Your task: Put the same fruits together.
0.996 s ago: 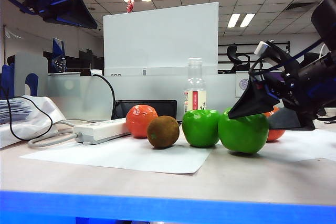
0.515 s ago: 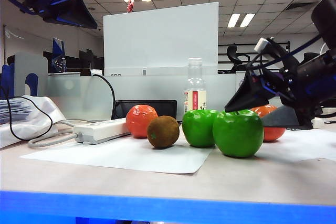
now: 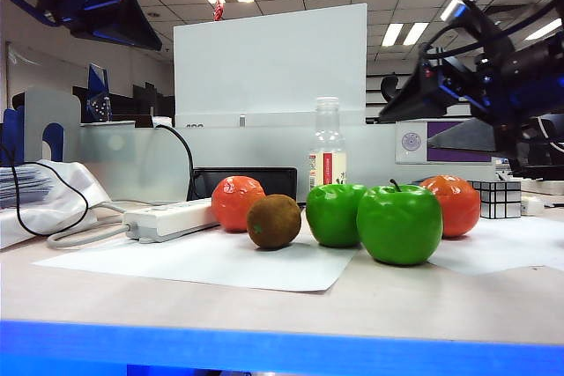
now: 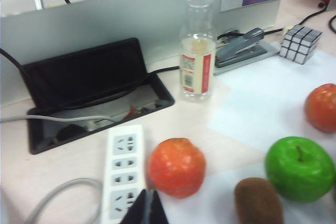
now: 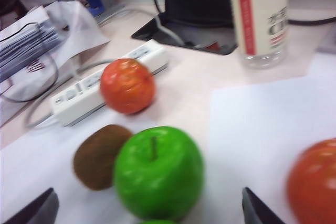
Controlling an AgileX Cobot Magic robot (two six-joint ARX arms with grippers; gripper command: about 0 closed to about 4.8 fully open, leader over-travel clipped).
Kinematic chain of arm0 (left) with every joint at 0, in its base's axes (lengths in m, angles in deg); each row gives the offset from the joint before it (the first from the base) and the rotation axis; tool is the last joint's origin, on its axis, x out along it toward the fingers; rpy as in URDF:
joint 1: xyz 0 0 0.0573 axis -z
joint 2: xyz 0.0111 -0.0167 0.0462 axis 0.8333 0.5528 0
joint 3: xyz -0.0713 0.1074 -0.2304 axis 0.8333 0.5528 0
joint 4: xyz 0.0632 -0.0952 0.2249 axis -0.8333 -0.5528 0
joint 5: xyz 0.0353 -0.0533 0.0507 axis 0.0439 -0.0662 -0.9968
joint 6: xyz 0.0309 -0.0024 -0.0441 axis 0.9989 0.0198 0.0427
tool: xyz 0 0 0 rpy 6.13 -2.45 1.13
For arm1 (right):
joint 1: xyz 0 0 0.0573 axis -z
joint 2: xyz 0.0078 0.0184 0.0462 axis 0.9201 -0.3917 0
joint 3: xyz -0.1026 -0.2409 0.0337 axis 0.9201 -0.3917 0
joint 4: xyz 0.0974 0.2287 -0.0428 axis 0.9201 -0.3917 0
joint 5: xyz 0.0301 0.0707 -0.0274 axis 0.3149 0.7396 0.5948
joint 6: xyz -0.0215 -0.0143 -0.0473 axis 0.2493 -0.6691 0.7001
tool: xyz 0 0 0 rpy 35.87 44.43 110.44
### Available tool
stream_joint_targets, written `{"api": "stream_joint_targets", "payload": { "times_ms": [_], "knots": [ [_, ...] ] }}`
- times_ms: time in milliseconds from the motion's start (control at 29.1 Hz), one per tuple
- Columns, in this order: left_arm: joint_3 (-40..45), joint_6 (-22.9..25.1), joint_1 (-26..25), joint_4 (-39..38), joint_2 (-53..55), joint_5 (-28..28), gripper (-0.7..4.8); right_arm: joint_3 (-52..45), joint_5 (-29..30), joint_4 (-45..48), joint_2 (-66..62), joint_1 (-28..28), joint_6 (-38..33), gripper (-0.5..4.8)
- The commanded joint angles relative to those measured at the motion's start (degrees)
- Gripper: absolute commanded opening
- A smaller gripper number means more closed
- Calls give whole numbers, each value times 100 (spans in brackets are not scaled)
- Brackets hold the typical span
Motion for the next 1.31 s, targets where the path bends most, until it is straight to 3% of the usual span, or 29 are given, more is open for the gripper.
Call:
{"api": "stream_joint_targets", "payload": {
  "times_ms": [34,412,1305],
  "knots": [
    [-20,98,-7,44,-11,-138,-4,26,-118,-42,15,227,243,479],
    [-20,337,-7,-7,-9,-127,-4,68,-63,-308,13,1176,358,479],
    [-20,332,-7,142,13,-129,-4,874,173,-601,-1130,1036,463,479]
  ]
}}
